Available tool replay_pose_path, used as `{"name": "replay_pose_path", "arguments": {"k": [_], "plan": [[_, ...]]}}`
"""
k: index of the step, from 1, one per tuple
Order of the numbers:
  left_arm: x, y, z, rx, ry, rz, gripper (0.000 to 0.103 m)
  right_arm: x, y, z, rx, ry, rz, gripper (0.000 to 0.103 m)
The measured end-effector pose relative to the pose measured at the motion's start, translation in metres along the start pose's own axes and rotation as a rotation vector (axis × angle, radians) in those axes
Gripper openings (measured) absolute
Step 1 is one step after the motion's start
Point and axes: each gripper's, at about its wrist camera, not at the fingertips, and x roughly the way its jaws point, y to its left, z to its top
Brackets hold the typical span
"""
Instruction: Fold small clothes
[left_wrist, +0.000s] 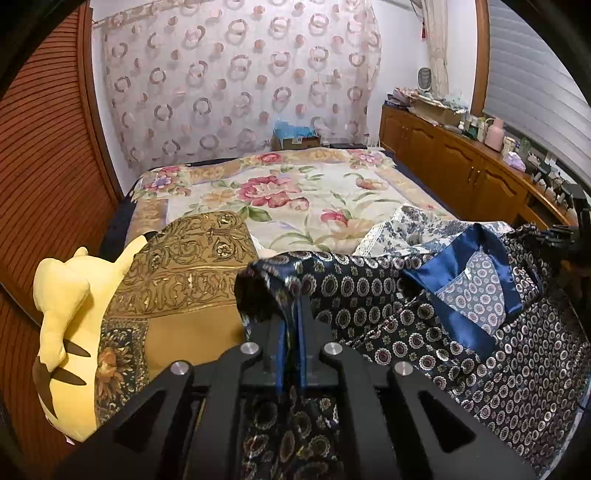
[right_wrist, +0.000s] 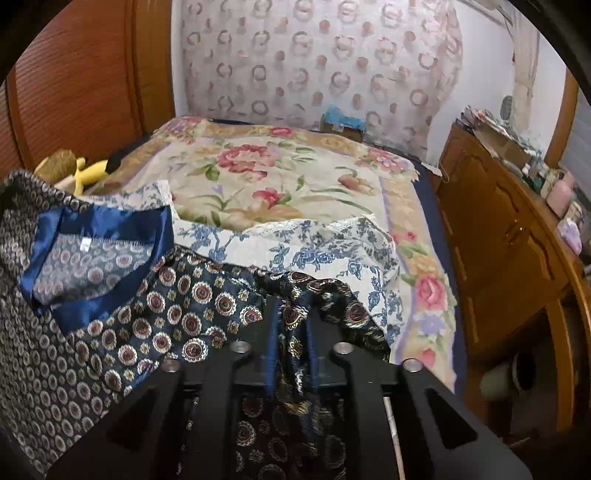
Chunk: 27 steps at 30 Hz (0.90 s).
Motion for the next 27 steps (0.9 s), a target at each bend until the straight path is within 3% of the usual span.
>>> {"name": "replay_pose_path", "arguments": {"k": [1, 3, 6, 10, 15, 20, 24, 25, 27], "plan": [[-0.004, 0.0, -0.002, -0.005, -0.006, -0.001, 0.008, -0.002, 0.002, 0.0, -0.004, -0.003, -0.003, 0.026], [-0.011, 0.002, -0.005, -0.027, -0.013, -0.015, 0.026, -0.009, 0.005, 0.0, -0.006, -0.013, -0.028, 0.05], [-0.02, 0.002, -0.011, -0.029, -0.029, -0.017, 0.033, -0.023, 0.012, 0.002, -0.009, -0.047, -0.019, 0.058], [-0.027, 0.0, -0.021, -0.025, -0.026, -0.009, 0.037, -0.03, 0.031, 0.011, -0.03, -0.075, 0.034, 0.058], [-0.028, -0.001, -0.033, -0.017, 0.001, -0.009, 0.038, -0.011, 0.067, 0.027, -0.064, -0.05, 0.101, 0.058], [-0.027, 0.002, -0.045, -0.031, 0.035, -0.007, 0.041, 0.024, 0.097, 0.036, -0.092, 0.023, 0.143, 0.058], [-0.028, -0.001, -0.059, -0.028, 0.058, -0.007, 0.042, 0.052, 0.111, 0.039, -0.115, 0.082, 0.124, 0.058], [-0.03, -0.002, -0.061, -0.026, 0.06, -0.009, 0.043, 0.058, 0.111, 0.038, -0.108, 0.095, 0.121, 0.055], [-0.033, -0.003, -0.065, -0.024, 0.063, -0.008, 0.044, 0.065, 0.11, 0.036, -0.093, 0.112, 0.122, 0.035]]}}
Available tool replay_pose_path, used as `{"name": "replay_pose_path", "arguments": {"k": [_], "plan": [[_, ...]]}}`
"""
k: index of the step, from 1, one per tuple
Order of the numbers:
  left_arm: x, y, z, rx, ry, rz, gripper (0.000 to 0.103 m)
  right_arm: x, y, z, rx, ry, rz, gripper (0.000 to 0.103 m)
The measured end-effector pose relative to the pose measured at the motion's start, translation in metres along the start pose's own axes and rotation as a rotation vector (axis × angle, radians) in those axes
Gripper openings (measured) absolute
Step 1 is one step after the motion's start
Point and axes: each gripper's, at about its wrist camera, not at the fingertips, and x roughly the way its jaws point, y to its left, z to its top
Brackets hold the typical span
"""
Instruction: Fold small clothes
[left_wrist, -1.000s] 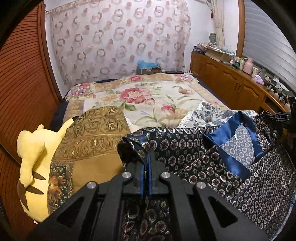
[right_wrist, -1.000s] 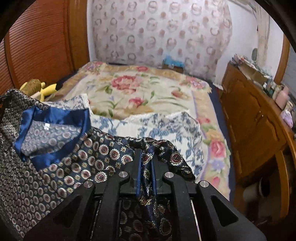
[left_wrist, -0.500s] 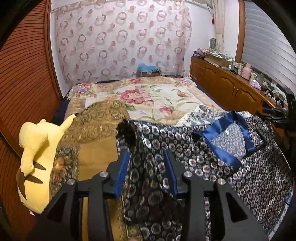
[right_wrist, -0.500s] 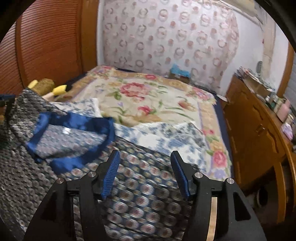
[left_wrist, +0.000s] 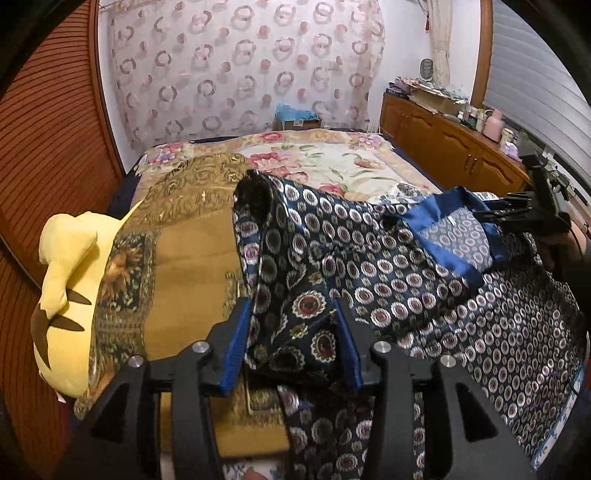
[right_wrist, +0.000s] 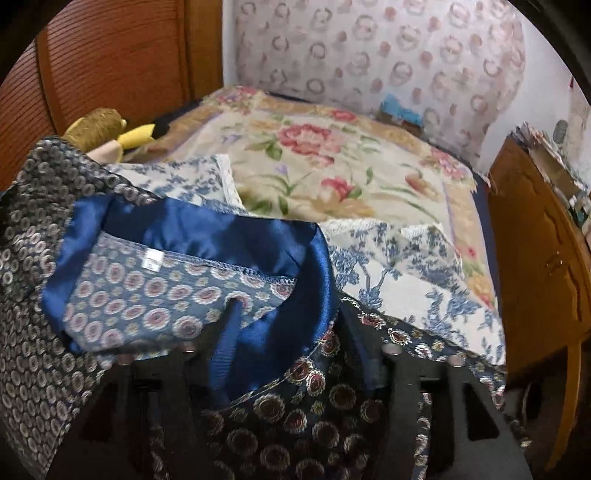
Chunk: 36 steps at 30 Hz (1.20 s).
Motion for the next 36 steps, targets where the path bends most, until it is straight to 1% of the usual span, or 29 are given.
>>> {"name": "replay_pose_path", "arguments": {"k": [1, 2, 3, 4, 6, 9, 15, 19, 21, 24, 26, 30, 32, 36], "plan": [[-0.002, -0.001, -0.002, 0.0, 0.001, 0.0, 0.045, 0.0, 0.0, -0.001, -0.001, 0.001, 0.011, 0.026], [-0.001, -0.001, -0.002, 0.0, 0.001, 0.0, 0.046, 0.0, 0.001, -0.003, -0.004, 0.002, 0.028, 0.01], [-0.004, -0.002, -0.004, -0.001, 0.0, 0.001, 0.049, -0.002, 0.003, -0.006, -0.013, 0.003, 0.049, 0.005], [-0.007, -0.003, -0.007, -0.005, -0.002, 0.001, 0.053, -0.006, 0.006, -0.009, -0.021, -0.005, 0.055, 0.004], [-0.011, -0.006, -0.012, -0.006, -0.005, -0.002, 0.055, -0.018, 0.012, -0.015, -0.033, -0.029, 0.054, 0.002], [-0.019, -0.011, -0.02, -0.009, -0.014, -0.005, 0.055, -0.048, 0.022, -0.027, -0.049, -0.102, 0.059, 0.002], [-0.039, -0.018, -0.033, -0.024, -0.048, -0.014, 0.056, -0.107, 0.038, -0.057, -0.039, -0.234, 0.055, 0.002], [-0.052, -0.018, -0.04, -0.033, -0.067, -0.021, 0.056, -0.131, 0.05, -0.081, -0.031, -0.275, 0.055, 0.002], [-0.059, -0.02, -0.044, -0.031, -0.078, -0.019, 0.056, -0.143, 0.06, -0.096, -0.034, -0.301, 0.041, 0.002], [-0.066, -0.023, -0.05, -0.031, -0.089, -0.02, 0.056, -0.156, 0.068, -0.116, -0.027, -0.324, 0.035, 0.002], [-0.069, -0.025, -0.054, -0.032, -0.094, -0.024, 0.056, -0.161, 0.073, -0.129, -0.022, -0.322, 0.035, 0.002], [-0.073, -0.029, -0.063, -0.035, -0.098, -0.032, 0.056, -0.164, 0.084, -0.164, -0.004, -0.293, 0.043, 0.002], [-0.074, -0.029, -0.065, -0.042, -0.095, -0.039, 0.056, -0.165, 0.087, -0.176, 0.006, -0.283, 0.049, 0.002], [-0.073, -0.029, -0.063, -0.039, -0.095, -0.029, 0.056, -0.168, 0.091, -0.197, 0.024, -0.263, 0.058, 0.002]]}}
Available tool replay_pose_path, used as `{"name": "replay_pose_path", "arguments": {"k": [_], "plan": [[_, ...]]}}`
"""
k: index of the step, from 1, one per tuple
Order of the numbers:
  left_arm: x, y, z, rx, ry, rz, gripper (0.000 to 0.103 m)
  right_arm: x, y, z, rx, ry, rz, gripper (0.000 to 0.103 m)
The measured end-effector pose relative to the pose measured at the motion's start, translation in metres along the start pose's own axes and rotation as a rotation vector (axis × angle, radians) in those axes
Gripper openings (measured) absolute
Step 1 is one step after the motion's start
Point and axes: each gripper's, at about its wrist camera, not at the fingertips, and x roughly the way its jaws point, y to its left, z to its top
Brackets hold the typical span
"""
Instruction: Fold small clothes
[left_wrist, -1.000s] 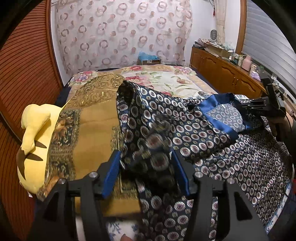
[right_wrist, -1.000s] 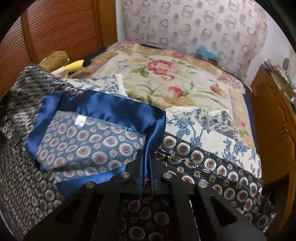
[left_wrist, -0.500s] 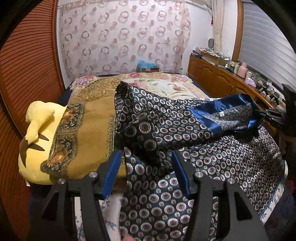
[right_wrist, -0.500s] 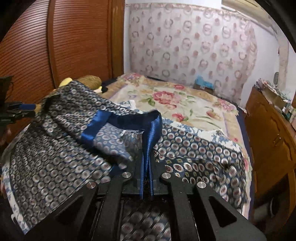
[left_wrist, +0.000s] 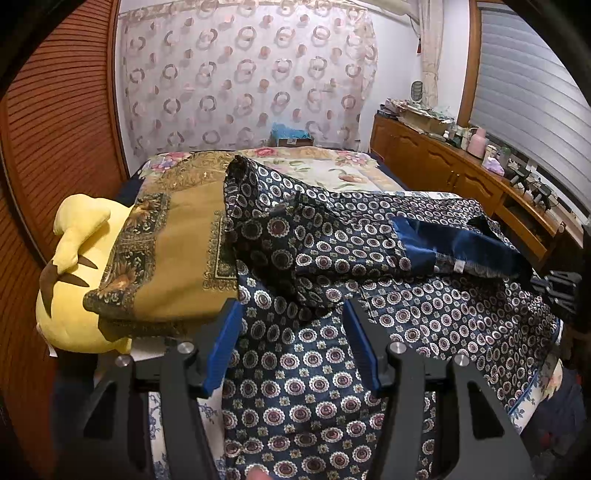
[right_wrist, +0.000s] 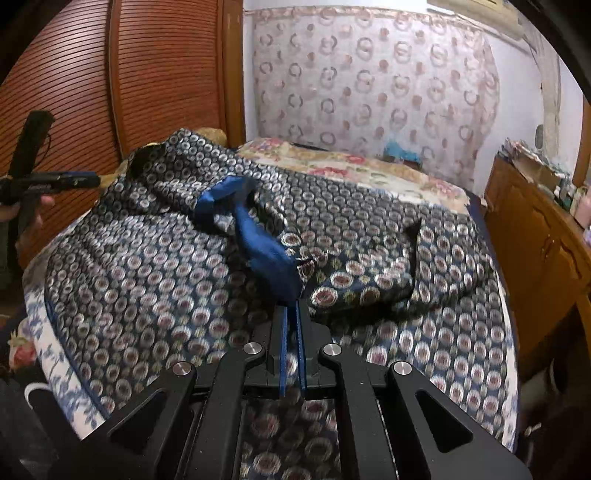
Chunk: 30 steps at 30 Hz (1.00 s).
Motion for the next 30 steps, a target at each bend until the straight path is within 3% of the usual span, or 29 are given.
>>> {"name": "replay_pose_path", "arguments": {"k": [10, 13, 15, 18, 24, 26, 27, 29, 30], "plan": [[0.006, -0.002, 0.009, -0.004, -0.011, 0.012, 0.056, -0.019, -0.003, -0.011, 0.002, 0.003, -0.017, 0.003], [0.006, -0.006, 0.01, 0.002, -0.018, 0.011, 0.056, -0.018, -0.019, 0.001, 0.006, -0.007, -0.066, 0.016], [0.005, -0.009, 0.01, 0.003, -0.023, 0.005, 0.056, -0.013, -0.031, 0.012, 0.006, -0.015, -0.107, 0.037], [0.005, -0.013, 0.008, 0.009, -0.023, -0.001, 0.056, 0.006, -0.051, 0.032, 0.012, -0.005, -0.163, 0.045], [0.014, -0.018, 0.012, 0.023, -0.018, 0.004, 0.056, 0.061, -0.094, 0.068, 0.064, 0.091, -0.266, 0.045], [0.018, -0.017, 0.017, 0.031, -0.016, 0.007, 0.056, 0.079, -0.102, 0.072, 0.045, 0.156, -0.356, 0.044], [0.022, -0.017, 0.022, 0.04, -0.01, 0.012, 0.056, 0.09, -0.108, 0.072, 0.041, 0.199, -0.419, 0.034], [0.028, -0.015, 0.031, 0.052, -0.007, 0.026, 0.056, 0.095, -0.117, 0.071, 0.065, 0.201, -0.386, 0.029], [0.032, -0.013, 0.037, 0.055, -0.005, 0.033, 0.056, 0.096, -0.121, 0.069, 0.067, 0.212, -0.382, 0.013]]}}
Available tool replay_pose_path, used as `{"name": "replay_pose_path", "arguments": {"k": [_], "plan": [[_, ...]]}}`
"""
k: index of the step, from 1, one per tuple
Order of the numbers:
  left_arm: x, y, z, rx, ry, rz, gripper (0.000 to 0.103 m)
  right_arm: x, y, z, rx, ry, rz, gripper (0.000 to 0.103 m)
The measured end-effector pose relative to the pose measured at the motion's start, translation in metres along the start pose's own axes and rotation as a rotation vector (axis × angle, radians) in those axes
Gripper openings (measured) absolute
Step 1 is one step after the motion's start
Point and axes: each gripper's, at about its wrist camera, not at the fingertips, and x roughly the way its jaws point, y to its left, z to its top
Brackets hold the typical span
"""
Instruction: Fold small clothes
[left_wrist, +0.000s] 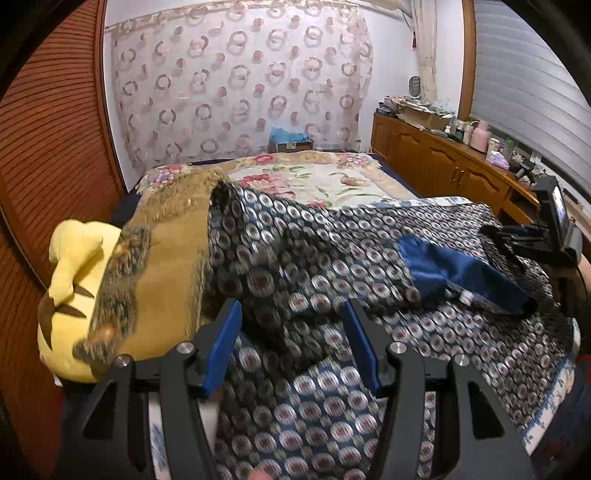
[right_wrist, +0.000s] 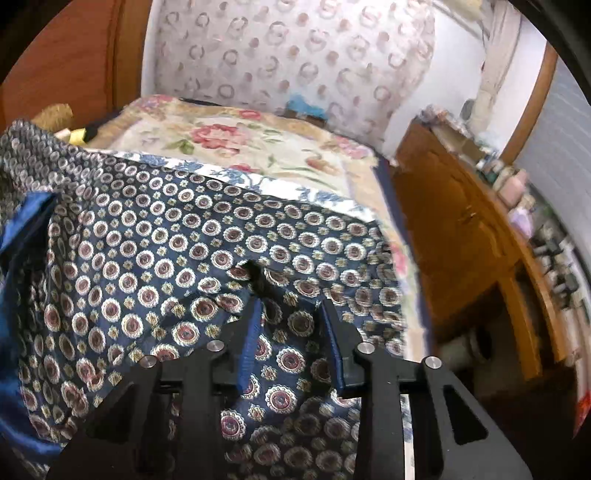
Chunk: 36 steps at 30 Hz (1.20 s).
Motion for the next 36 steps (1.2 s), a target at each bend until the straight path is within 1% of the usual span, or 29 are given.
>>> {"name": "replay_pose_path", "arguments": {"k": [1, 3, 6, 9, 11, 13, 18, 22, 25, 27, 29, 32, 33, 36], "plan": [[0.003, 0.001, 0.004, 0.0, 0.002, 0.002, 0.056, 0.001, -0.001, -0.002, 0.0, 0.006, 0.0, 0.006], [0.011, 0.005, 0.013, -0.002, 0.009, 0.015, 0.056, -0.002, -0.005, -0.009, -0.003, -0.002, 0.023, 0.001], [0.021, 0.01, 0.021, 0.006, 0.02, 0.035, 0.056, -0.021, -0.013, -0.022, 0.004, -0.062, 0.013, 0.0], [0.028, 0.014, 0.022, -0.001, 0.03, 0.004, 0.056, -0.052, -0.02, -0.036, 0.047, -0.146, 0.028, 0.0], [0.028, 0.014, 0.022, -0.003, 0.031, 0.003, 0.056, -0.067, -0.026, -0.047, 0.062, -0.182, 0.018, 0.0], [0.024, 0.013, 0.022, -0.001, 0.016, 0.002, 0.056, -0.081, -0.033, -0.061, 0.092, -0.214, 0.014, 0.0], [-0.002, 0.014, 0.023, -0.017, -0.041, -0.021, 0.056, -0.09, -0.046, -0.095, 0.152, -0.195, 0.038, 0.0], [-0.006, 0.02, 0.031, -0.022, -0.052, 0.007, 0.056, -0.093, -0.053, -0.12, 0.174, -0.162, 0.035, 0.0], [0.0, 0.028, 0.038, -0.043, -0.041, 0.029, 0.056, -0.092, -0.059, -0.13, 0.188, -0.144, 0.034, 0.0], [0.007, 0.032, 0.042, -0.045, -0.029, 0.047, 0.056, -0.097, -0.064, -0.133, 0.196, -0.152, 0.04, 0.0], [0.014, 0.03, 0.043, -0.039, -0.013, 0.046, 0.056, -0.101, -0.066, -0.134, 0.204, -0.159, 0.045, 0.001], [0.023, 0.025, 0.041, -0.022, 0.009, 0.019, 0.056, -0.108, -0.063, -0.133, 0.206, -0.176, 0.067, 0.01], [0.026, 0.022, 0.04, -0.017, 0.015, -0.001, 0.056, -0.109, -0.061, -0.132, 0.201, -0.179, 0.079, 0.013], [0.033, 0.014, 0.04, 0.0, 0.033, -0.043, 0.056, -0.108, -0.05, -0.126, 0.179, -0.181, 0.102, 0.016]]}}
